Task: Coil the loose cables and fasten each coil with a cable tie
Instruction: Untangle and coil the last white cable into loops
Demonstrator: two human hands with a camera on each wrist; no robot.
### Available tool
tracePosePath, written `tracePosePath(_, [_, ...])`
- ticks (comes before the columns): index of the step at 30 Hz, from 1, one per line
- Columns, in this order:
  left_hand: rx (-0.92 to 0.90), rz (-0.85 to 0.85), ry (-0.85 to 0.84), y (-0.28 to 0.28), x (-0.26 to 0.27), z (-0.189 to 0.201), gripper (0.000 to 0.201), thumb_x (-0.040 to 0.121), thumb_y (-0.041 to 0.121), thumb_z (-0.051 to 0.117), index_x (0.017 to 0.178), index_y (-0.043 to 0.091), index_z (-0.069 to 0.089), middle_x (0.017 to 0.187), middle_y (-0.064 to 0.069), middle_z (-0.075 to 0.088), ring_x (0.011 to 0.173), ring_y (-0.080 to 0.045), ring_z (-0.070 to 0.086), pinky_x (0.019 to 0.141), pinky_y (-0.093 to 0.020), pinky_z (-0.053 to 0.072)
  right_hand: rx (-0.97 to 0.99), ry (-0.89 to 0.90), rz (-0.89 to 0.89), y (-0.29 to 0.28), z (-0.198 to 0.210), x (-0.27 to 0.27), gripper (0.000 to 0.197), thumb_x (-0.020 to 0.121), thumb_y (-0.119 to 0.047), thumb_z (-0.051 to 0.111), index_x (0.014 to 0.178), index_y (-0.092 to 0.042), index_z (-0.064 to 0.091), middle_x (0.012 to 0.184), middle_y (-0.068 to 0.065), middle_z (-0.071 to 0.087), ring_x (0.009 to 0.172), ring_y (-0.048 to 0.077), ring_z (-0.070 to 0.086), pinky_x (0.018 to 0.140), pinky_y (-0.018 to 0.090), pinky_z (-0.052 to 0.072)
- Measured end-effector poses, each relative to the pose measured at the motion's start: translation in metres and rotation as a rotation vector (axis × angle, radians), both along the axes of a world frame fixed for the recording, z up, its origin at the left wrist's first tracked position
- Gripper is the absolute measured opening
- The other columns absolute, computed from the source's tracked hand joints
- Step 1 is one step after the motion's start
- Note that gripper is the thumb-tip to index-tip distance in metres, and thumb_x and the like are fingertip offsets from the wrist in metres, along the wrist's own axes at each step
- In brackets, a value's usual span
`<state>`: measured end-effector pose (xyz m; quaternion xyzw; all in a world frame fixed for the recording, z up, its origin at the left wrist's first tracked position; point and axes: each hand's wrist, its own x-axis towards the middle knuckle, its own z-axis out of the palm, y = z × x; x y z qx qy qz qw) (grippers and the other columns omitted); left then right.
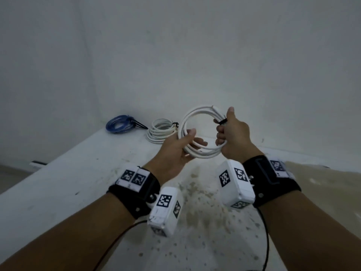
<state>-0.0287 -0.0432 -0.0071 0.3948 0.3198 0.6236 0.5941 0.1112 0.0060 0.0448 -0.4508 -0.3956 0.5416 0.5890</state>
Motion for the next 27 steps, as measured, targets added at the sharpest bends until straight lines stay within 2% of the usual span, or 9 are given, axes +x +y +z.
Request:
tracePosePath(2, [0.007, 0.076, -0.155, -0.004, -0.001, -0.001, 0.009, 0.1, 0.01, 0.05, 0.107, 0.006, 0.055, 0.073, -0.008, 0.066, 0.068, -0.022, 0.069, 0.078, -0.041, 0.058, 0.01, -0.003, -0.077, -0.002, -0.006, -0.022, 0.057, 0.101, -0.053, 0.042, 0.079, -0.005, 0.064, 0.054, 0.001, 0.043, 0.037, 0.012, 0.029, 0.042, 0.022, 0.026])
tracePosePath(4, [-0.051, 0.195, -0.247, -0.002, -0.008, 0.003, 0.012, 0.104, 0.007, 0.043, 0.103, 0.007, 0.056, 0.062, -0.003, 0.057, 0.047, -0.013, 0.058, 0.066, -0.033, 0.06, 0.009, 0.032, -0.064, -0.005, -0.014, -0.039, 0.058, 0.101, -0.054, 0.041, 0.079, -0.006, 0.064, 0.055, 0.0, 0.044, 0.038, 0.012, 0.032, 0.042, 0.024, 0.029])
tracePosePath(6, [-0.123, 0.274, -0.316, 0.001, -0.02, 0.007, 0.018, 0.105, 0.01, 0.041, 0.098, 0.007, 0.058, 0.056, 0.0, 0.045, 0.038, -0.009, 0.042, 0.051, -0.025, 0.053, 0.008, 0.078, 0.054, -0.008, -0.022, -0.047, 0.055, 0.102, -0.051, 0.041, 0.085, -0.005, 0.065, 0.057, 0.001, 0.046, 0.04, 0.011, 0.037, 0.044, 0.026, 0.036])
tracePosePath(8, [-0.182, 0.307, -0.385, 0.004, -0.038, 0.008, 0.023, 0.104, 0.019, 0.044, 0.091, 0.007, 0.059, 0.053, 0.002, 0.038, 0.035, -0.009, 0.033, 0.044, -0.02, 0.044, 0.003, 0.098, 0.225, -0.011, -0.027, -0.048, 0.048, 0.103, -0.044, 0.044, 0.094, -0.003, 0.066, 0.063, 0.004, 0.055, 0.049, 0.014, 0.05, 0.054, 0.029, 0.047])
tracePosePath(11, [-0.256, 0.337, -0.431, 0.012, -0.058, 0.005, 0.031, 0.1, 0.034, 0.05, 0.08, 0.01, 0.057, 0.048, 0.004, 0.037, 0.033, -0.008, 0.031, 0.039, -0.015, 0.037, 0.01, -0.066, 0.436, -0.009, -0.03, -0.04, 0.034, 0.101, -0.036, 0.052, 0.102, -0.008, 0.07, 0.09, 0.006, 0.075, 0.074, 0.017, 0.069, 0.072, 0.033, 0.056])
tracePosePath(13, [-0.277, 0.339, -0.412, 0.018, -0.07, 0.002, 0.033, 0.098, 0.036, 0.052, 0.078, 0.01, 0.056, 0.047, 0.003, 0.037, 0.032, -0.009, 0.032, 0.037, -0.014, 0.036, -0.006, -0.106, 0.52, -0.004, -0.03, -0.04, 0.026, 0.1, -0.031, 0.055, 0.108, -0.01, 0.07, 0.104, 0.006, 0.075, 0.082, 0.016, 0.07, 0.073, 0.033, 0.058])
tracePosePath(17, [-0.26, 0.254, -0.412, 0.03, -0.083, -0.001, 0.042, 0.1, 0.043, 0.047, 0.078, 0.009, 0.057, 0.05, 0.002, 0.04, 0.037, -0.01, 0.035, 0.04, -0.018, 0.039, -0.079, -0.05, 0.495, 0.012, -0.033, -0.047, 0.019, 0.101, -0.022, 0.055, 0.105, -0.009, 0.069, 0.095, 0.006, 0.075, 0.076, 0.016, 0.071, 0.067, 0.033, 0.059])
tracePosePath(23, [-0.374, 0.42, -0.221, 0.061, -0.097, -0.002, 0.043, 0.104, 0.038, 0.045, 0.077, 0.007, 0.059, 0.054, 0.001, 0.042, 0.039, -0.01, 0.035, 0.04, -0.017, 0.042, -0.14, 0.001, 0.482, 0.037, -0.046, -0.064, 0.019, 0.1, -0.019, 0.057, 0.107, -0.006, 0.069, 0.09, 0.007, 0.075, 0.077, 0.02, 0.071, 0.068, 0.035, 0.06])
tracePosePath(27, [-0.376, 0.417, -0.105, 0.087, -0.116, 0.009, 0.037, 0.104, 0.031, 0.046, 0.08, 0.005, 0.058, 0.063, -0.005, 0.051, 0.042, -0.013, 0.048, 0.056, -0.028, 0.051, -0.156, 0.058, 0.428, 0.072, -0.042, -0.086, 0.018, 0.099, -0.015, 0.058, 0.096, -0.001, 0.069, 0.084, 0.012, 0.075, 0.08, 0.026, 0.069, 0.077, 0.044, 0.057])
